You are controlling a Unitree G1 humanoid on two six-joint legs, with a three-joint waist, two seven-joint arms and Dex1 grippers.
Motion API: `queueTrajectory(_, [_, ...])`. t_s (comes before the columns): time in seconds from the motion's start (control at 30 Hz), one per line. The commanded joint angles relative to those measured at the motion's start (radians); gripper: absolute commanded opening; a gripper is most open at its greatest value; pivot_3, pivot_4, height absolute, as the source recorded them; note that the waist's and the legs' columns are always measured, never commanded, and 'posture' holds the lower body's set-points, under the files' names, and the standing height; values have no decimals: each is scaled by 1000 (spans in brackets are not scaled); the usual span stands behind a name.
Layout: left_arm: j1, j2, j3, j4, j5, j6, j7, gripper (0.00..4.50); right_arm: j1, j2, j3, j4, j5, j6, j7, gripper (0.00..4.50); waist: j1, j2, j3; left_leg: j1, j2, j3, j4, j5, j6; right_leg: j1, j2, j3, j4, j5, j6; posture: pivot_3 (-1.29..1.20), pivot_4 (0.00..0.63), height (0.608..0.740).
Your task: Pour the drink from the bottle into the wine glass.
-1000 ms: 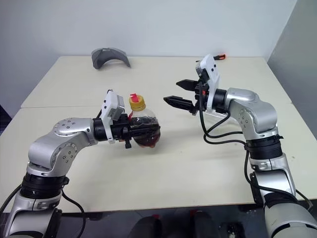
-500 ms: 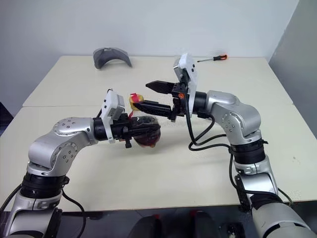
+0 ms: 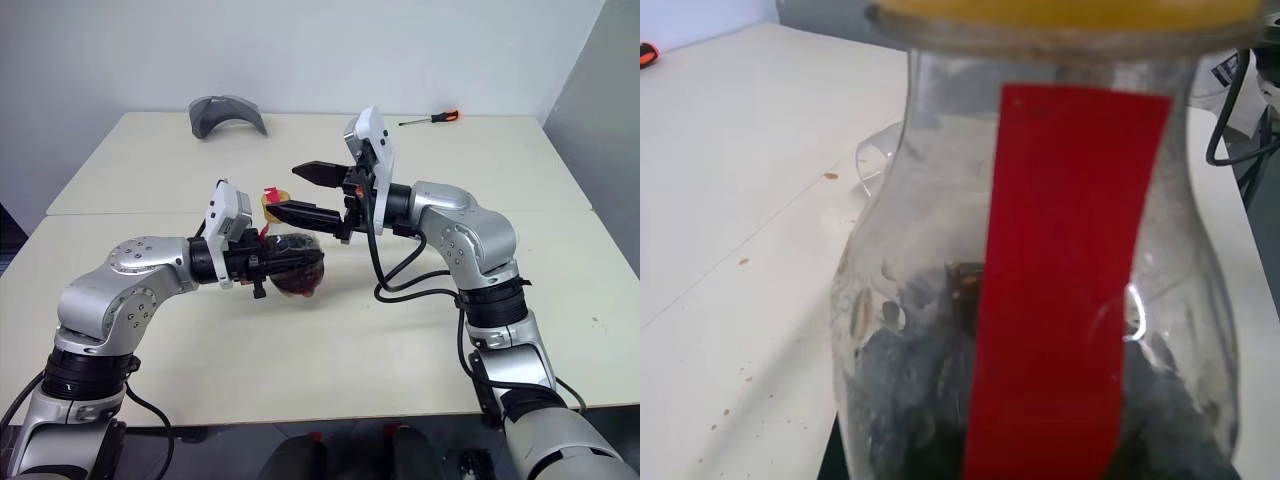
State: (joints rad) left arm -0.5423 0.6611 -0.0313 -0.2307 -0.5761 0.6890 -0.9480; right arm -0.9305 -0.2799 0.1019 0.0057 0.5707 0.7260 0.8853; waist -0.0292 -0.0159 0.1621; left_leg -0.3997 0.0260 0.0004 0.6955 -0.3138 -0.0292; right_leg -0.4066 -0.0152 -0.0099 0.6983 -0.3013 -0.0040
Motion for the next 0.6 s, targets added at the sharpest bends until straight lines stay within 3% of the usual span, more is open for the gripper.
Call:
queueTrajectory(0.03, [-14,-1,33,-31,-12,-30,-6,1106,-14,-61,-22,26,-36,-30,14,4500,0,0,0,0,0,0,0,0,0,0,0,0,0,0,0,0,150,740])
queueTrajectory(0.27, [-13,-4,32,-31,-12,-32,-7,1105,-11,-147,-34,63,-59,-52,42,4500,1,0,0,0,0,0,0,0,0,0,0,0,0,0,0,0,150,740])
queueTrajectory(0.6, [-37,-14,19,-16,-8,-32,-16,1105,17,-154,-52,-5,5,1,87,4500,1,0,0,0,0,0,0,0,0,0,0,0,0,0,0,0,150,740])
